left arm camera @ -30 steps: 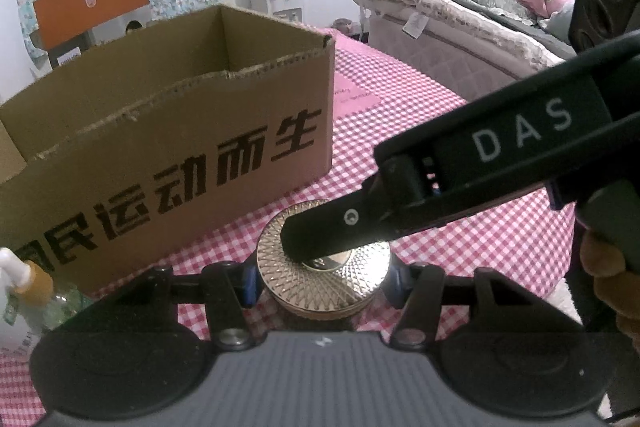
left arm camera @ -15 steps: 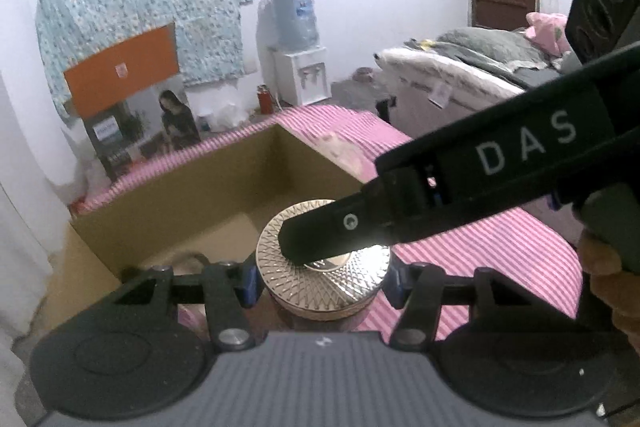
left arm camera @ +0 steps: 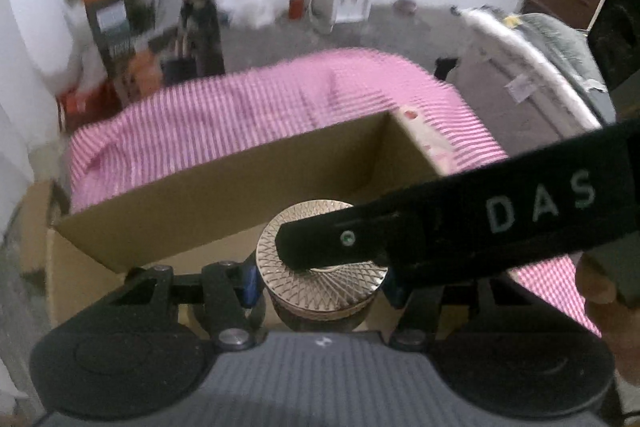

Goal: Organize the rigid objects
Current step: 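Carry the jar into the box and open the right tool, then withdraw the right tool from the box toward the green dropper bottle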

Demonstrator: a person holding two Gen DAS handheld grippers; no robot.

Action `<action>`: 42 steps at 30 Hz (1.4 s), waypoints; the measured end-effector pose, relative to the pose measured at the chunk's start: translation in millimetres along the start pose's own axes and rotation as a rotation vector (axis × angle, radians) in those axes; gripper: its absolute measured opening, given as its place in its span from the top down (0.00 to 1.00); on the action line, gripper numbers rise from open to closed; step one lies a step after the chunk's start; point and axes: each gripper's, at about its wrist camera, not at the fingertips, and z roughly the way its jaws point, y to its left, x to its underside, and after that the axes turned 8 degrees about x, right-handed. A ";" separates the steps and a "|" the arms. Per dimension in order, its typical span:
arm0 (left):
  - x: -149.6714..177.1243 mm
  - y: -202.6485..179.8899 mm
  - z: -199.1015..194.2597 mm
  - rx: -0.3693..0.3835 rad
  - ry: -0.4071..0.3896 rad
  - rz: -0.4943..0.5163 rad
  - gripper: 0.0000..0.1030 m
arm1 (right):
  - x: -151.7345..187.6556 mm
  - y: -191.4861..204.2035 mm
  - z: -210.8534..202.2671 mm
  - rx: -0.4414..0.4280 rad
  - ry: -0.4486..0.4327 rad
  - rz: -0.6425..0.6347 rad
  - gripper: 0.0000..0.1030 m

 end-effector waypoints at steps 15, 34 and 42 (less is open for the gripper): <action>-16.4 48.3 72.1 0.046 0.133 -0.175 0.44 | -38.3 -7.1 72.3 0.166 0.144 -0.086 0.54; -17.7 39.4 46.2 0.061 0.088 -0.151 0.21 | -38.4 -14.1 56.0 0.126 0.028 -0.086 0.54; -2.0 25.1 -20.2 0.068 0.006 -0.099 0.14 | 11.8 -11.5 -47.7 0.013 -0.229 -0.062 0.45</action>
